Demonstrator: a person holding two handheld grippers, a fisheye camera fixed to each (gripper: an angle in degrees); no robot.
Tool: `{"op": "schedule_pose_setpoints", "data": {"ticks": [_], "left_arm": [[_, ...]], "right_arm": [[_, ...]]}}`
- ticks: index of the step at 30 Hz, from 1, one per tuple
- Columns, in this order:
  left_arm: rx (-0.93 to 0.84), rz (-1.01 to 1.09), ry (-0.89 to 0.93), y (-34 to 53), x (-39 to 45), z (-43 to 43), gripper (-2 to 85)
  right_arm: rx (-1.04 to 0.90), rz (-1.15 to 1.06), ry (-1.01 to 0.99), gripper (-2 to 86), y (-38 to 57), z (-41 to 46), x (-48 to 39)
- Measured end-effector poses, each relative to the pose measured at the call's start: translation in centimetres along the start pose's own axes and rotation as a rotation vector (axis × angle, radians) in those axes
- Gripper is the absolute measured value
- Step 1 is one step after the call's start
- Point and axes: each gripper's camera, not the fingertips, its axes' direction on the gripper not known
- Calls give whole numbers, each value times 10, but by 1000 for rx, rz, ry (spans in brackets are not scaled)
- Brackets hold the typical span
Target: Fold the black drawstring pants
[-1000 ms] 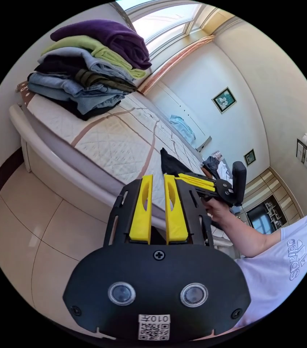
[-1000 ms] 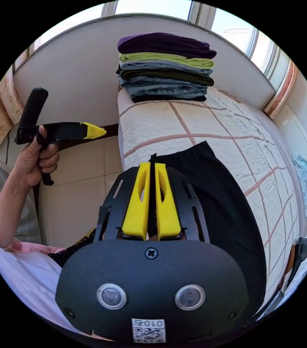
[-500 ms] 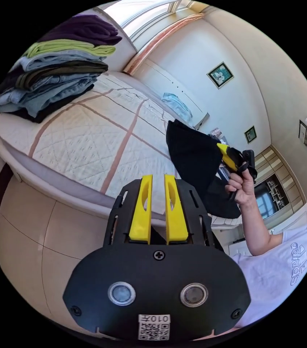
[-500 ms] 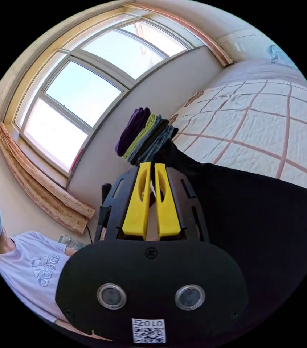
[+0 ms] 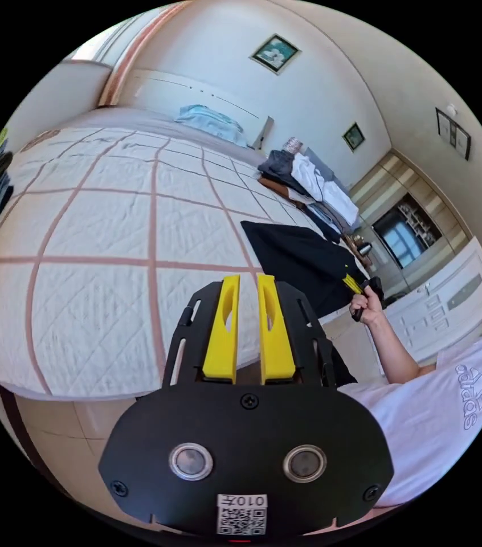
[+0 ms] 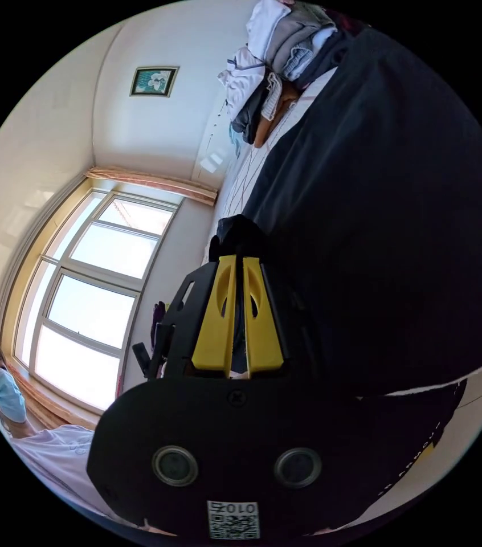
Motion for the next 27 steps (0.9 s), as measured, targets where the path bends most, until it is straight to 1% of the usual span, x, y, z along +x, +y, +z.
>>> {"op": "schedule_pose_setpoints", "data": {"ticks": [1, 2, 4, 5, 7, 9, 10, 11, 13, 14, 15, 16, 18, 20, 22, 24, 27], "left_arm": [[-19, 124, -9, -22, 26, 17, 77], [-29, 194, -12, -33, 39, 26, 81], [-78, 474, -31, -77, 96, 62, 101], [-89, 545, -34, -86, 110, 71, 107], [-141, 791, -58, -122, 165, 109, 128], [-193, 929, -51, -147, 197, 140, 145], [-221, 982, -7, -165, 214, 160, 158], [-241, 997, 21, -175, 220, 170, 164], [-356, 1031, 128, -213, 239, 216, 188], [-381, 1037, 163, -221, 242, 227, 192], [-457, 1042, 233, -237, 249, 250, 199], [-540, 1045, 262, -251, 255, 274, 205], [-606, 1050, 255, -269, 262, 303, 210], [-619, 1030, 290, -288, 267, 323, 211], [-634, 994, 415, -308, 278, 342, 206], [-643, 999, 470, -317, 289, 354, 199], [-724, 1066, 475, -319, 310, 374, 178]], "right_arm": [[-5, 7, -16, 38, 3, -5, 10], [-13, 11, -48, 38, 6, -10, 19], [-20, -1, -79, 39, 10, -18, 27], [-25, -16, -87, 39, 14, -24, 31], [-28, -37, -102, 39, 20, -33, 36], [-30, -54, -107, 39, 28, -43, 43], [-27, -56, -103, 40, 33, -50, 48], [-25, -57, -118, 40, 38, -56, 54], [-25, -55, -146, 40, 44, -64, 62], [-33, -63, -145, 40, 47, -69, 65], [-36, -68, -140, 40, 49, -71, 66], [-41, -79, -134, 40, 52, -76, 69], [-48, -89, -154, 40, 57, -82, 74], [-51, -93, -159, 40, 64, -90, 82], [-59, -102, -161, 40, 69, -95, 87], [-60, -110, -161, 39, 74, -100, 91], [-68, -121, -155, 39, 81, -107, 96]]}}
